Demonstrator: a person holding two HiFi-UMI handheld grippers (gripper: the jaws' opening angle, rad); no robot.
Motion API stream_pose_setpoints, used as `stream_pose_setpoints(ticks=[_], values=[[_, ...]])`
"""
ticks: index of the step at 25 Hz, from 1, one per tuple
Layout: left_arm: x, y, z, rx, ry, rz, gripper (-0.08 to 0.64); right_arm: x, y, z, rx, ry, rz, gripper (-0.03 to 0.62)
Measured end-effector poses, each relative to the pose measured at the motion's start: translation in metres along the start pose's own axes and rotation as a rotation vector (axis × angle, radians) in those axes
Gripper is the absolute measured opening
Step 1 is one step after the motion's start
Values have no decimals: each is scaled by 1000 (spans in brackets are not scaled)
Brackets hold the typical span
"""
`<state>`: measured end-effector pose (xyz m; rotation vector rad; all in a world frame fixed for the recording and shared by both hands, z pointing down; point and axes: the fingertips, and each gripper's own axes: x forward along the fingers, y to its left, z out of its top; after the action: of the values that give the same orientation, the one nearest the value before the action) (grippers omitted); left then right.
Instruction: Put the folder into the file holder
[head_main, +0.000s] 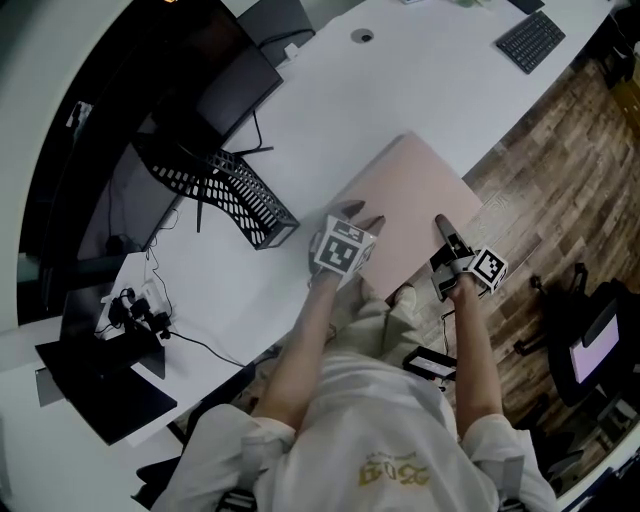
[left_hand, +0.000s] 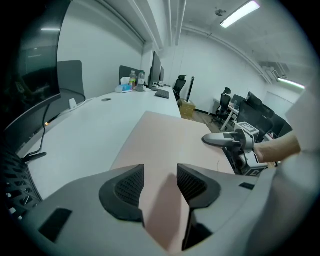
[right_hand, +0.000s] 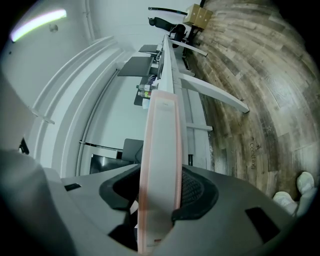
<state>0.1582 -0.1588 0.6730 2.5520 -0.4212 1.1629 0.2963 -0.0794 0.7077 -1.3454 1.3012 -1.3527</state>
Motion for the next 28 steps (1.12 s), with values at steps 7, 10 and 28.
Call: stream_pose_setpoints(ticks=[7,10,28], values=[[-5,-5,-1,7,2,-1,224,-18,9,-9,45,-56,1,186],[-10,-9,-2,-7,-9,-5,225,-23,20,-11,36,-80,9,177],[-49,-37,17,-201,-141,-70,236,-41,109,-3,-285,-155,12,164]])
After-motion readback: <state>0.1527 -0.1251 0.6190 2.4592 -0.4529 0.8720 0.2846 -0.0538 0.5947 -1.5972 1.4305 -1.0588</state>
